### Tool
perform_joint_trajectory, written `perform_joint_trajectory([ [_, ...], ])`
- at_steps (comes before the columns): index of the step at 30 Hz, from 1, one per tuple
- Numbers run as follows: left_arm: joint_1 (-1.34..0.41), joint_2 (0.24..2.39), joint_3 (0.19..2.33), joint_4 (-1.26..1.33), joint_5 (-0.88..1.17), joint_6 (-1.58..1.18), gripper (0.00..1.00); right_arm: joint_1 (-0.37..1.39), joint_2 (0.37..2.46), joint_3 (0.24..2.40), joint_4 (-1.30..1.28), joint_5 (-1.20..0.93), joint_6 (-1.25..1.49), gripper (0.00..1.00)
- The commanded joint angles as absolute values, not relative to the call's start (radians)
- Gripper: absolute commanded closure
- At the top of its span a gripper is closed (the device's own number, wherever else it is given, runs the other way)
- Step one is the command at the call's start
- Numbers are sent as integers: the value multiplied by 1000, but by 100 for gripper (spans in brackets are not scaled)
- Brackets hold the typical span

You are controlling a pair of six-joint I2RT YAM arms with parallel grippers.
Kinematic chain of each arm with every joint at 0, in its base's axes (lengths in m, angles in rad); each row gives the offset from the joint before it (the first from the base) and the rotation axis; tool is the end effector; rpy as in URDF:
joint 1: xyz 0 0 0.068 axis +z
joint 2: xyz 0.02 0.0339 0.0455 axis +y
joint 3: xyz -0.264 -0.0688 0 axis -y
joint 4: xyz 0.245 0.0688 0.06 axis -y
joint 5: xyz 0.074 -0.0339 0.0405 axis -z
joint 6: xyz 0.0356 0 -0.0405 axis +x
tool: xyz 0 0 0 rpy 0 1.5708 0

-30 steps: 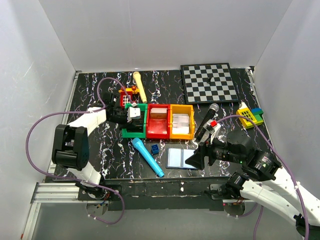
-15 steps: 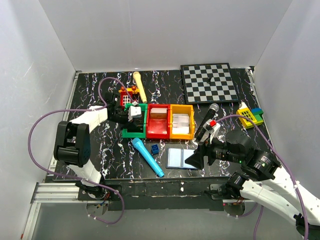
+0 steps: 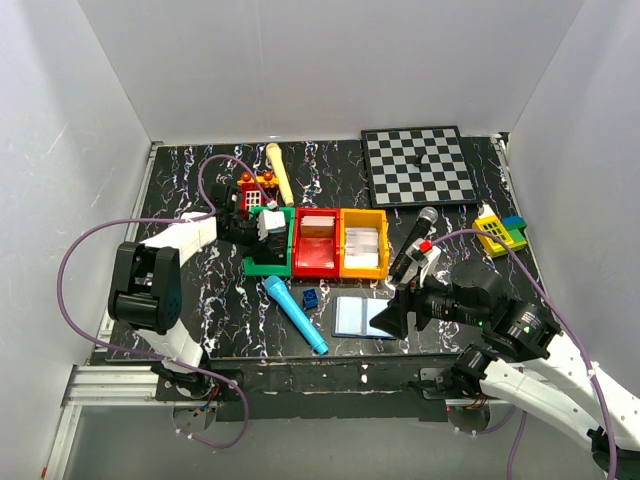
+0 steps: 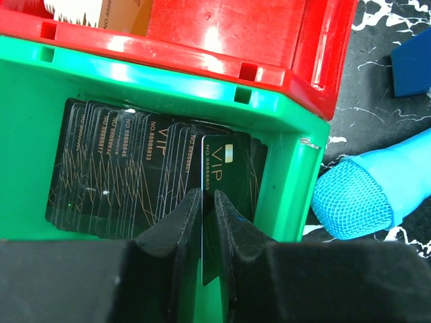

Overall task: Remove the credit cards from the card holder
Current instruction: Place the credit card in the storage box.

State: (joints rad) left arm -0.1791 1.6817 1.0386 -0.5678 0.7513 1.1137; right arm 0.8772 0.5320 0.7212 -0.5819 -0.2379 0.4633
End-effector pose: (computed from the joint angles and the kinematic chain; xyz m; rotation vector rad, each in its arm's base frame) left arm 0.3071 -0.0803 0.1834 1.5935 1.8242 -0.6527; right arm 0.0716 0.0993 0.3109 -0.6005 2.0373 1.0770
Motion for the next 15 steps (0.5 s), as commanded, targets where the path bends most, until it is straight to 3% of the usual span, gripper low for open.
perform_joint_trajectory([
  [1,-179,1674,1026,-525,729,1091,87,876,526,704,-565,-235,449,13],
  [6,-184,1671,1035,-522,680,1120,100,876,529,704,-561,-236,449,13],
  [15,-233,1677,1051,-529,598,1186,100,876,543,701,-552,-244,454,13],
])
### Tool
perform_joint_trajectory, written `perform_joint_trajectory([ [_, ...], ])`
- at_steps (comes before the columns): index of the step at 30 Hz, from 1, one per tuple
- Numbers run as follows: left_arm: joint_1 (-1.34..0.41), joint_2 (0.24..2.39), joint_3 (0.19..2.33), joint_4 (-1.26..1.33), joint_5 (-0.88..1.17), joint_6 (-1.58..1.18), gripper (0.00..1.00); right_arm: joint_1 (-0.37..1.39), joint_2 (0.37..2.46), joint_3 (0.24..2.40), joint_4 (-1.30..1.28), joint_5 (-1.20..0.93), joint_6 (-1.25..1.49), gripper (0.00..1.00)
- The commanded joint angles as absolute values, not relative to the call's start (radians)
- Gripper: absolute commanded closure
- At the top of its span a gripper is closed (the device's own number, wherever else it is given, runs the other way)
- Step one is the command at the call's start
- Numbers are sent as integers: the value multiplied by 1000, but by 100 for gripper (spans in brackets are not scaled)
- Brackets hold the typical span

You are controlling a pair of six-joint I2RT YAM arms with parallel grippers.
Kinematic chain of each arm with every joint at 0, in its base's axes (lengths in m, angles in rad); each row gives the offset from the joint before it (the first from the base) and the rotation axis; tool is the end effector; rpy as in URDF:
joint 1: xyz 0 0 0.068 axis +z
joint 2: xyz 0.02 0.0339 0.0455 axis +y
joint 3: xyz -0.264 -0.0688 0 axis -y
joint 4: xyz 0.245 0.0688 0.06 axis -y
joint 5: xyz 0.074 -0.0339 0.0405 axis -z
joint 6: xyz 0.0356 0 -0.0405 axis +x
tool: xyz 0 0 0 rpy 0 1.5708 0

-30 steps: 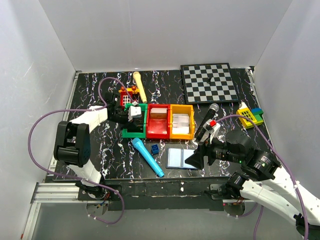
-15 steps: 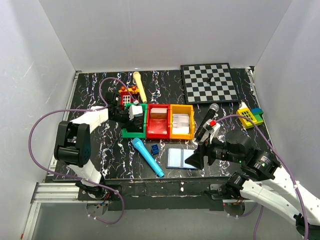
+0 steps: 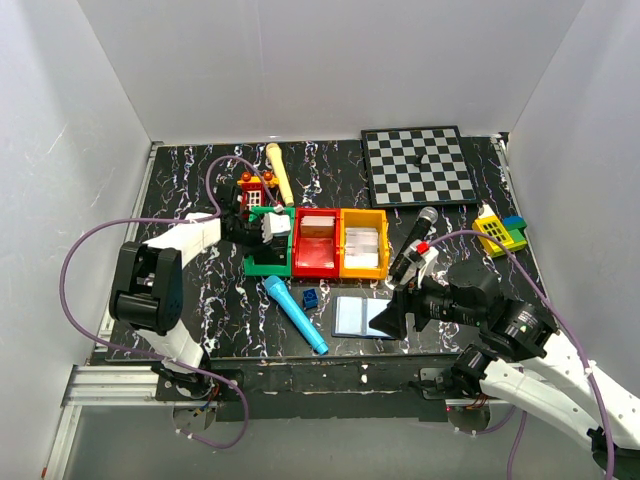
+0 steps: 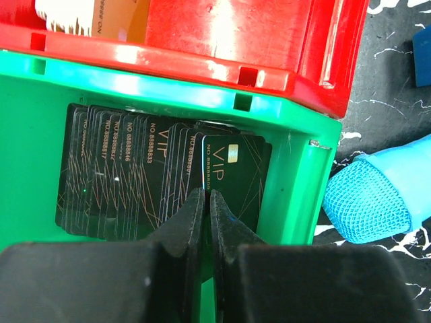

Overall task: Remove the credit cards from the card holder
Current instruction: Place the credit card in the storage box.

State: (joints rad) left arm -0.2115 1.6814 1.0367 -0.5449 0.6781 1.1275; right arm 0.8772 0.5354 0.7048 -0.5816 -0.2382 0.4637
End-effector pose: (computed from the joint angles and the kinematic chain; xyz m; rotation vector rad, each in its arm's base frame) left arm 0.3071 -0.0888 0.1822 1.6528 1.8194 -0.5665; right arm 0.0727 0.1006 0.3051 -0.6026 2.0579 1.0694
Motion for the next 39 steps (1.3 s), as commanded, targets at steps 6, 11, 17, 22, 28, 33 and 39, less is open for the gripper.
perform_joint_trajectory([
  [6,-259,1677,1058,-529,566,1212,100,876,534,695,-554,-241,457,13],
  [11,-262,1674,1081,-529,545,1224,100,876,537,695,-552,-242,456,13],
  [17,-264,1674,1075,-522,537,1226,100,876,543,696,-548,-244,456,13],
  [22,-267,1675,1069,-505,531,1215,100,876,546,698,-549,-244,453,13],
  [28,-267,1680,1088,-488,502,1203,100,876,546,698,-551,-245,456,13],
  [33,-270,1701,1104,-488,505,1201,100,876,551,699,-554,-245,456,13],
  [39,-281,1704,1085,-469,506,1184,99,876,555,698,-552,-244,454,13],
])
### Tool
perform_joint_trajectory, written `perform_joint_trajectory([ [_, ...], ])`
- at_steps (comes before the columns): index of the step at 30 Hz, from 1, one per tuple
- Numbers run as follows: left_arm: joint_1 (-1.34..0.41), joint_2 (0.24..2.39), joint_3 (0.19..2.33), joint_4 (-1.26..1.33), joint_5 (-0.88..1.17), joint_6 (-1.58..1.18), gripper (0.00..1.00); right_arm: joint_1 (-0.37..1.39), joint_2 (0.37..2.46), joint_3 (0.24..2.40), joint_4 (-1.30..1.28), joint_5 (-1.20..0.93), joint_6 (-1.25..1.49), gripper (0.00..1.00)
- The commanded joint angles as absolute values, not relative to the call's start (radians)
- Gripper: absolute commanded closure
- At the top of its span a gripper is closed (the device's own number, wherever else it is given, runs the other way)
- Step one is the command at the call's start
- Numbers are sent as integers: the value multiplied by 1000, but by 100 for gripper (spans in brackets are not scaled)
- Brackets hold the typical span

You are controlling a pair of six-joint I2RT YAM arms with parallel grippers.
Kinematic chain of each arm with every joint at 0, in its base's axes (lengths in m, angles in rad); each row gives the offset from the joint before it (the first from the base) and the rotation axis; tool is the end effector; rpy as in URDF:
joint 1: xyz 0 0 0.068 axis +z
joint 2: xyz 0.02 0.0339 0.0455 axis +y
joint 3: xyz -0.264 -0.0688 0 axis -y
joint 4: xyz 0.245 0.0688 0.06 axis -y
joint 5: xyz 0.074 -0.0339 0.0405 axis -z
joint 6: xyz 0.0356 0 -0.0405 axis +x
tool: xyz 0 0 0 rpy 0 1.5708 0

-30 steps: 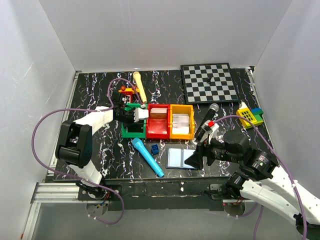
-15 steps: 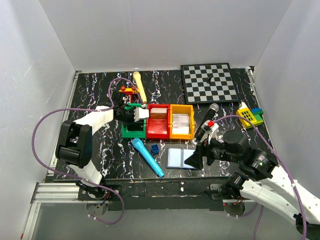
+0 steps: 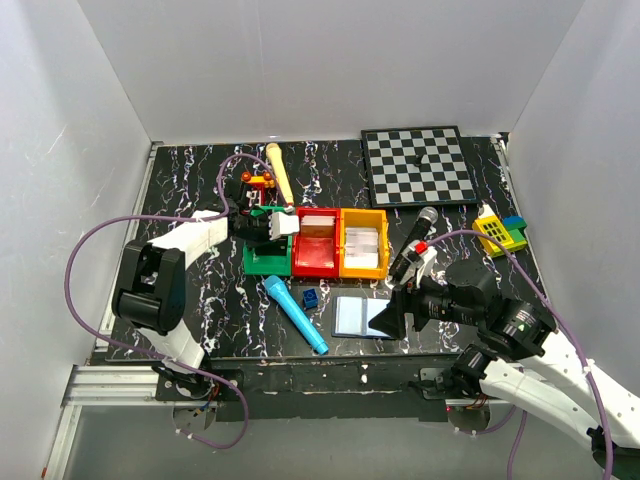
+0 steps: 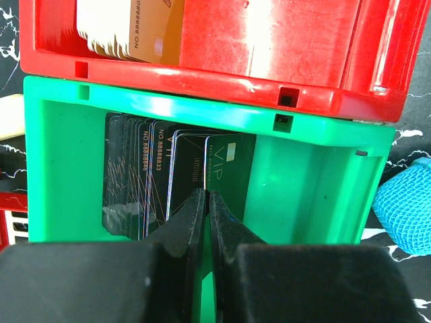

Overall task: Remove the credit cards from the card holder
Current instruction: Place the credit card in the storage box.

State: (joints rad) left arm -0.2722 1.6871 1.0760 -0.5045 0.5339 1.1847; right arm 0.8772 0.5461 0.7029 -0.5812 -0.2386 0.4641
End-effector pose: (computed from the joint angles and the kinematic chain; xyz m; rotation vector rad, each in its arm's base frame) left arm 0.3146 -0.1066 0.1903 1.7709 1.7487 -0.3563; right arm 0.0741 0.1023 0.3034 -0.6040 2.0709 1.0648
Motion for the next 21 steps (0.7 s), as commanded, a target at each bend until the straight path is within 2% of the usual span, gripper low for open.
perform_joint_trajectory([
  [1,-279,1704,1078,-468,508,1183,99,876,558,699,-551,-247,453,13],
  [21,-290,1698,1077,-396,407,1154,100,876,561,693,-548,-247,454,13],
])
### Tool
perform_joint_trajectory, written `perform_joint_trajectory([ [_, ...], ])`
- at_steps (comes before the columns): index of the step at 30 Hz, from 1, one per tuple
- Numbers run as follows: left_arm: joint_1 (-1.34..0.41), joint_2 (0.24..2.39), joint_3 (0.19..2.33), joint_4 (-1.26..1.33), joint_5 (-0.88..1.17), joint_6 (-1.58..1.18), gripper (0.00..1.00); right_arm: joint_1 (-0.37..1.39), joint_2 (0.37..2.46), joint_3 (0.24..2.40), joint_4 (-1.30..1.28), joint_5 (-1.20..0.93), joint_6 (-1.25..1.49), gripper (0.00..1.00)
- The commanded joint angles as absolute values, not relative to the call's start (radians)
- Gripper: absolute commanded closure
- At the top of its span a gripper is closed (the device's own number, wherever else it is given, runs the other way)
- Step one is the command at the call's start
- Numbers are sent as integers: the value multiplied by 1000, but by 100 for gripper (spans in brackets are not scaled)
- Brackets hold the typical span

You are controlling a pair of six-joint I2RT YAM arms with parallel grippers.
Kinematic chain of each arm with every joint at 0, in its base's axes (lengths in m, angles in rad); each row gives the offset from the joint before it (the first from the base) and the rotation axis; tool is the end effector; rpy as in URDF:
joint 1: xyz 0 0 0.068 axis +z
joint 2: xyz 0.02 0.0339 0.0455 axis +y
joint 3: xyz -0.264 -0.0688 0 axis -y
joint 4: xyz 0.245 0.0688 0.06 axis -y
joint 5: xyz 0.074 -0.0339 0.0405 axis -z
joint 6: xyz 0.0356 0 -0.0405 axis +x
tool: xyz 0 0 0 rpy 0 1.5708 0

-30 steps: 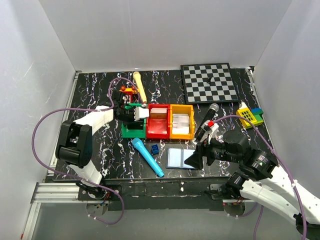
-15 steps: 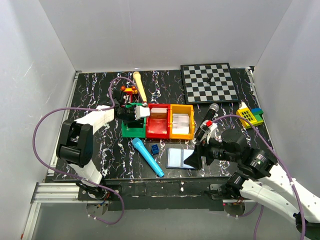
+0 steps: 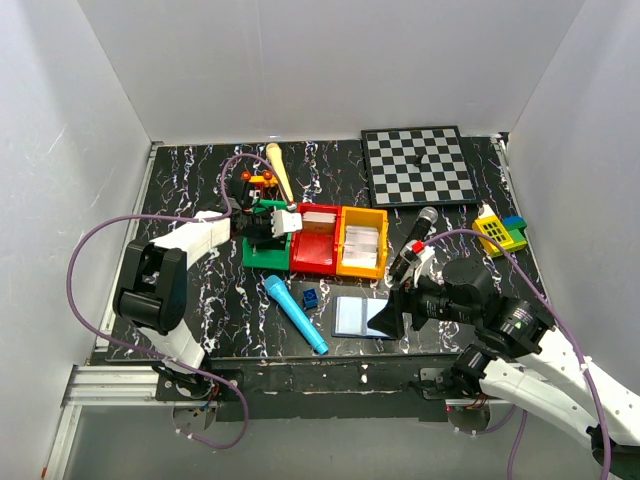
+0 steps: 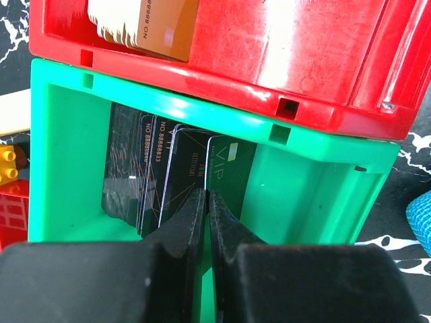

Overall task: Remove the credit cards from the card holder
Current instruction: Place the credit card in the storage box.

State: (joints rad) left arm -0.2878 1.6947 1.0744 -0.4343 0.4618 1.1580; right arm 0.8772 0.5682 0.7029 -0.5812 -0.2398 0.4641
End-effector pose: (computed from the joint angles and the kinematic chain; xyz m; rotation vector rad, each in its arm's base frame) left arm 0.3207 -0.1115 0.1898 1.7529 1.7548 -0.2523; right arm 0.0767 0.1055 0.3010 -0.6074 2.0941 1.0564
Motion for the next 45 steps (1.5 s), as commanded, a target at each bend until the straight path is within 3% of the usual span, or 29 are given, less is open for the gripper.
perform_joint_trajectory([
  [1,-290,1697,1075,-396,407,1152,100,876,560,693,-548,-247,454,13],
  [23,-298,1703,1108,-394,380,1109,83,876,557,690,-548,-249,457,13],
  [38,-302,1640,1161,-362,347,1033,81,876,563,695,-551,-242,457,13],
  [42,-333,1554,1167,-319,278,939,80,876,578,704,-584,-157,457,10],
  [45,-426,1461,1128,-288,143,836,78,876,621,715,-659,64,500,4],
])
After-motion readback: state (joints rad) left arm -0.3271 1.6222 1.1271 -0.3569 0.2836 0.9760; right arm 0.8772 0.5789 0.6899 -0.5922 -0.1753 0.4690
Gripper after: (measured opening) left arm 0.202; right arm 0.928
